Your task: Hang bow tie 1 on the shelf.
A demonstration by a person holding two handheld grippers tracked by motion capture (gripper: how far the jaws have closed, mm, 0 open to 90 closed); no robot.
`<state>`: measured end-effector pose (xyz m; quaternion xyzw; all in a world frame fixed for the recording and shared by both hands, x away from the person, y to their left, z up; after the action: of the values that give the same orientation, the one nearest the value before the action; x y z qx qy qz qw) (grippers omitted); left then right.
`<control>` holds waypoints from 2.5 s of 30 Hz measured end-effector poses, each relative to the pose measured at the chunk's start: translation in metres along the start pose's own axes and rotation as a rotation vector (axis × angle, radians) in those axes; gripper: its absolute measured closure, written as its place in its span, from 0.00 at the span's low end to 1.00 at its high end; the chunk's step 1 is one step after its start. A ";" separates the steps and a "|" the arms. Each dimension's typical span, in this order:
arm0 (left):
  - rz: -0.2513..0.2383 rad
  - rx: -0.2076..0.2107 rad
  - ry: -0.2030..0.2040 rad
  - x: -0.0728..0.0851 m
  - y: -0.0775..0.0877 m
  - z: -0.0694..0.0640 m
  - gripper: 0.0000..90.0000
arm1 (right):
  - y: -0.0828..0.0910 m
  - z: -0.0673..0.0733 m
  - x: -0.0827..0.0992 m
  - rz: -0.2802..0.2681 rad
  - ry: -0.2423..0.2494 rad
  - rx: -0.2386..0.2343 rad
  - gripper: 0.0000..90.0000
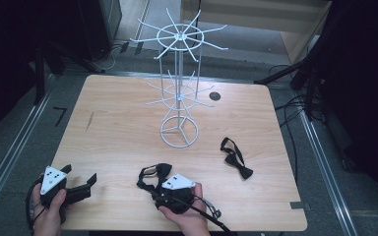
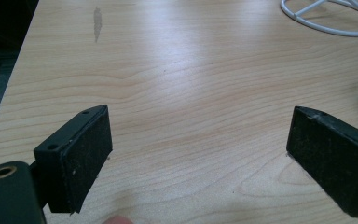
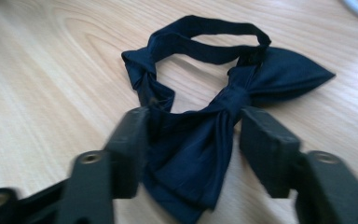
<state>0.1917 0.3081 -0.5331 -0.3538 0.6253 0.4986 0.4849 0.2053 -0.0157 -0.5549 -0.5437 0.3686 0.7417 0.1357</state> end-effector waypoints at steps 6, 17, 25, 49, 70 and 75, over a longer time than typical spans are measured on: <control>0.000 0.000 -0.001 0.000 0.000 0.000 0.08 | 0.002 -0.004 0.000 -0.001 -0.007 0.009 0.77; -0.003 0.003 0.003 0.000 0.000 0.000 0.08 | 0.005 -0.006 0.001 -0.006 0.005 -0.028 0.94; -0.002 0.004 0.003 0.000 0.000 0.001 0.08 | 0.009 -0.005 0.001 -0.042 0.023 -0.014 0.95; -0.002 0.005 0.002 0.000 0.000 0.000 0.08 | 0.031 -0.021 -0.020 -0.162 0.021 0.033 0.95; -0.002 0.005 0.001 0.000 0.000 0.000 0.08 | 0.055 -0.030 -0.044 -0.260 0.059 0.089 0.95; -0.002 0.004 0.001 0.000 0.000 0.000 0.08 | 0.060 -0.033 -0.048 -0.277 0.062 0.101 0.95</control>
<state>0.1918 0.3084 -0.5331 -0.3534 0.6262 0.4969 0.4858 0.2099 -0.0703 -0.4923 -0.6043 0.3310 0.6794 0.2524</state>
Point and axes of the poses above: each handheld gripper's, and its own axes: y roughly backward along the jaws, x roughly out of its underside, z roughly to its left, the point moved 2 cm from there along -y, roughly forward along the jaws, and after that the axes turned 14 degrees about -z, right-handed, at the moved point
